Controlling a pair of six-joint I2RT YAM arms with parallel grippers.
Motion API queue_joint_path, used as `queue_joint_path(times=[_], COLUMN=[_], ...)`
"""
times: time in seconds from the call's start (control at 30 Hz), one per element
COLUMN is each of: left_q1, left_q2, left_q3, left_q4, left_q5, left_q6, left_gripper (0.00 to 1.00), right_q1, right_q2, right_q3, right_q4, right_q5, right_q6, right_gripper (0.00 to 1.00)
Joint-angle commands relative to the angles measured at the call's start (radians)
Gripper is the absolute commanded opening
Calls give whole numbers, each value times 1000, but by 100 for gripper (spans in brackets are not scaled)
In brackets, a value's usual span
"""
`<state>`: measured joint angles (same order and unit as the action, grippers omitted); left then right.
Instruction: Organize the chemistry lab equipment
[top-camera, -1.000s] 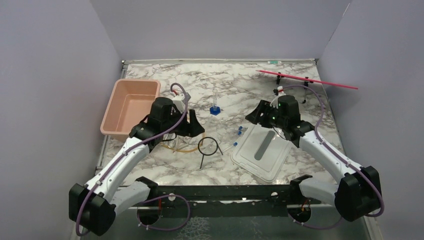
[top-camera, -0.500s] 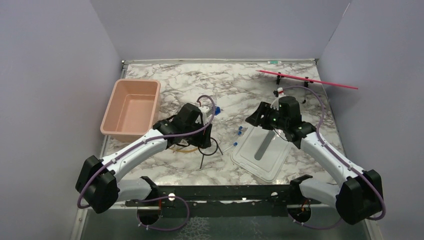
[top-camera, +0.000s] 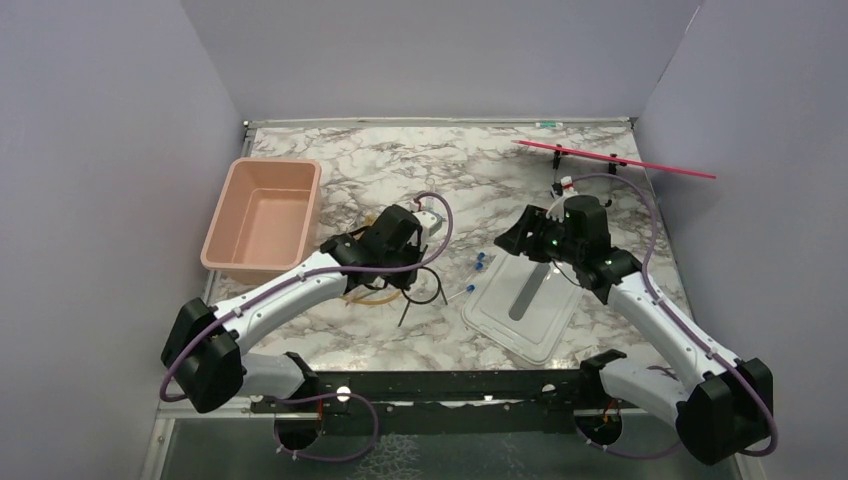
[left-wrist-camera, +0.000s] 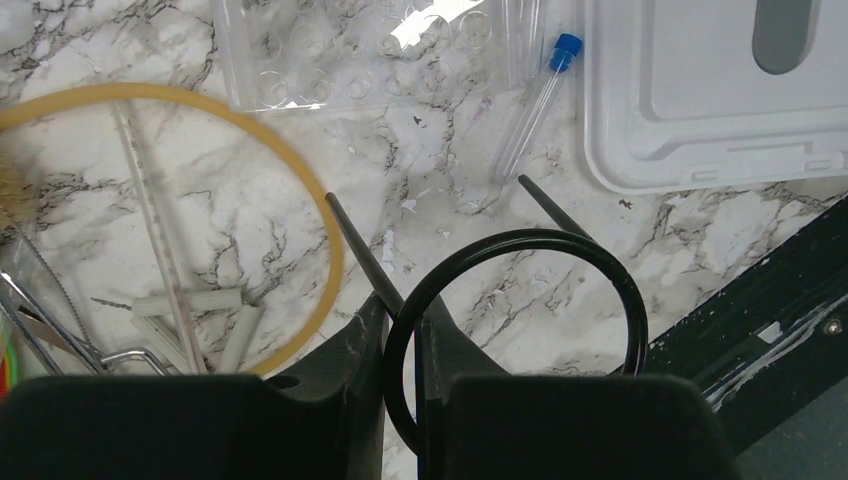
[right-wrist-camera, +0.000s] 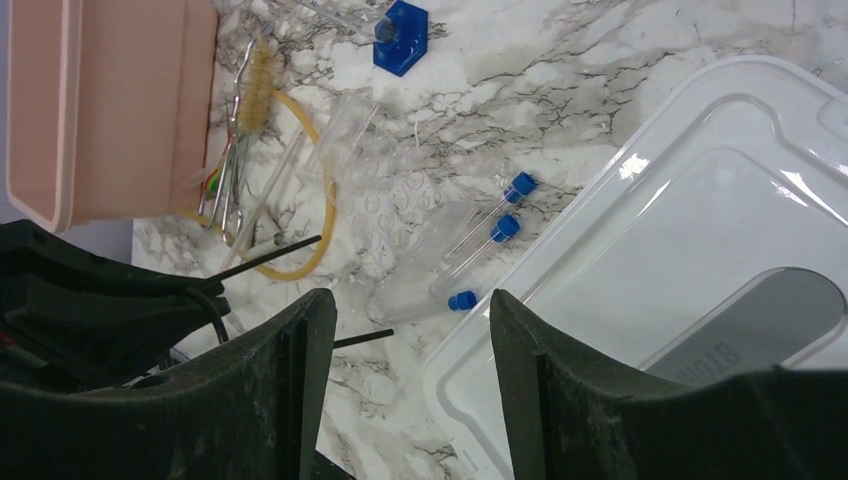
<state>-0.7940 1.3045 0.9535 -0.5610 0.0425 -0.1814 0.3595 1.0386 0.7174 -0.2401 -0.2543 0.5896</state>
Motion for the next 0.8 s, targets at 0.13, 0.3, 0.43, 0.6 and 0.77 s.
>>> queue_joint_path(times=[0.13,0.3,0.43,0.6,0.77], left_q1=[-5,0,71,379,604], left_q2=[-154,-167,-123,-76,-43], left_q3=[201,367,475,527,548], left_q4=[-101,-176,-208,-184,-143], left_q5=[-4,-179,-385,-418,-408], left_q6=[14,31,61,37,25], left_gripper=[0,0,0,0,0], right_q1=[6,6,6,6,6], right_q2=[-47,-63,-59,-41,-21], right_q3=[35,51,54,55,36], right_q4=[-53,-70,-71,-71,-49], right_q5=[16,23,36,38,24], right_q6=[-14,-25,-35,-48,-50], right_gripper=[63,63,63,63,63])
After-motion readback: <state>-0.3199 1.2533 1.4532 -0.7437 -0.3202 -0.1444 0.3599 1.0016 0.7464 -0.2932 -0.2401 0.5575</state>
